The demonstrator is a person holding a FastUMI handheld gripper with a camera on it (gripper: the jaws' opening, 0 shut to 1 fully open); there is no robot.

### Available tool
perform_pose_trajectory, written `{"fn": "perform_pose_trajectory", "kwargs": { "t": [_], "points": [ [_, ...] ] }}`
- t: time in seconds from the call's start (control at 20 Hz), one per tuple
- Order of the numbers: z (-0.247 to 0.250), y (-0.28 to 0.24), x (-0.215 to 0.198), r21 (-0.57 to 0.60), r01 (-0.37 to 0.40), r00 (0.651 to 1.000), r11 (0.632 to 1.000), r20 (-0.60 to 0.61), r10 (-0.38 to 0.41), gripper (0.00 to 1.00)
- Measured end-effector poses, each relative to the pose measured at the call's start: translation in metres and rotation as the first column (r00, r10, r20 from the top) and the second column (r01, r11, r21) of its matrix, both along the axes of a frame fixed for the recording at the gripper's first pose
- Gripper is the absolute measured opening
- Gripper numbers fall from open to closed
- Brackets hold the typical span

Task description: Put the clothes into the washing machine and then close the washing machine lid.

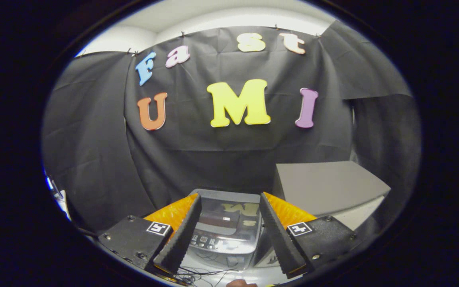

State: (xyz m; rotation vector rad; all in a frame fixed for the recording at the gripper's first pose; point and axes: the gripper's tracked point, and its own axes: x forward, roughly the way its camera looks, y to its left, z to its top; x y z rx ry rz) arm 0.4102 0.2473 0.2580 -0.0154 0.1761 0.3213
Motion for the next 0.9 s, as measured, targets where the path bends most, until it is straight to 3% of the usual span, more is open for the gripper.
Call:
{"fn": "perform_pose_trajectory", "kwargs": {
  "t": [0.35, 0.55, 0.9],
  "points": [
    [-0.04, -0.089, -0.132, 0.027, 0.064, 0.997, 0.998, 0.03, -0.065, 0.93],
    [-0.055, -0.133, -0.165, 0.012, 0.136, 0.99, 0.991, 0.036, -0.137, 0.94],
    [-0.065, -0.171, -0.188, -0.005, 0.166, 0.985, 0.986, 0.037, -0.166, 0.94]
  ]
}}
